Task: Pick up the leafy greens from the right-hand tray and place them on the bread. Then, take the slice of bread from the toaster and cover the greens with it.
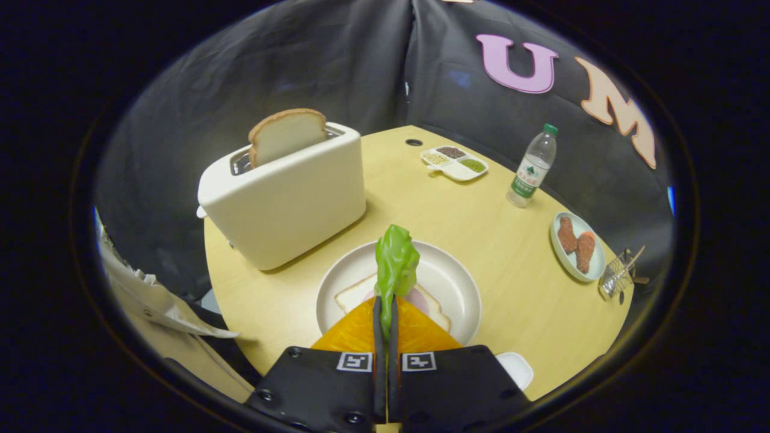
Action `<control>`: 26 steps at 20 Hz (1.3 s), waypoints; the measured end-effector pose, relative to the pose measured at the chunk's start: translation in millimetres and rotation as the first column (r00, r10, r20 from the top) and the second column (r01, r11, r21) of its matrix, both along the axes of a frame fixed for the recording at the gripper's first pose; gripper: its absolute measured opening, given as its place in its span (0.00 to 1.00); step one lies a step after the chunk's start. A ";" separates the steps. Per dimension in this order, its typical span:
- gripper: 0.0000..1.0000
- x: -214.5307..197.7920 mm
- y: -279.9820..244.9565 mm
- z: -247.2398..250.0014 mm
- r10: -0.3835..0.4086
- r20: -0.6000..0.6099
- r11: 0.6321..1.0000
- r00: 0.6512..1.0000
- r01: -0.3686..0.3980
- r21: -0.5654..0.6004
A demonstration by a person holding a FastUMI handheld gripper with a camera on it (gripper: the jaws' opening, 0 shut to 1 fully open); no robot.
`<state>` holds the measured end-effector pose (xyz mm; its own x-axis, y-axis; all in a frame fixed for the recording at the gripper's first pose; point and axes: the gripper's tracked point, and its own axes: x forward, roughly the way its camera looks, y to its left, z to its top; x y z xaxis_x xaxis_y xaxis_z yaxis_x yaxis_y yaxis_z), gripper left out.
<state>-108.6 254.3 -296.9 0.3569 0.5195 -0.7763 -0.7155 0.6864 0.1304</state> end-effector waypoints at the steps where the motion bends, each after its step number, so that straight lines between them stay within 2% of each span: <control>1: 0.04 -0.9 4.4 -1.1 0.010 -0.004 1.000 1.000 -0.010 -0.001; 8: 0.04 -11.9 20.4 -18.7 0.080 -0.056 0.996 0.995 -0.082 -0.018; 9: 0.08 -10.7 21.1 -23.6 0.088 -0.055 0.995 0.995 -0.090 -0.030; 13: 0.14 -1.2 12.7 -30.5 0.083 -0.049 0.994 0.995 -0.086 -0.062; 15: 0.23 4.1 7.7 -35.1 0.084 -0.035 0.993 0.996 -0.087 -0.085; 19: 0.54 10.5 -0.6 -39.1 0.086 -0.010 0.990 0.996 -0.086 -0.116; 25: 1.00 13.0 3.7 -34.1 0.081 0.012 0.992 0.997 -0.080 -0.098; 26: 1.00 13.1 5.2 -29.3 0.077 0.018 0.993 0.997 -0.075 -0.092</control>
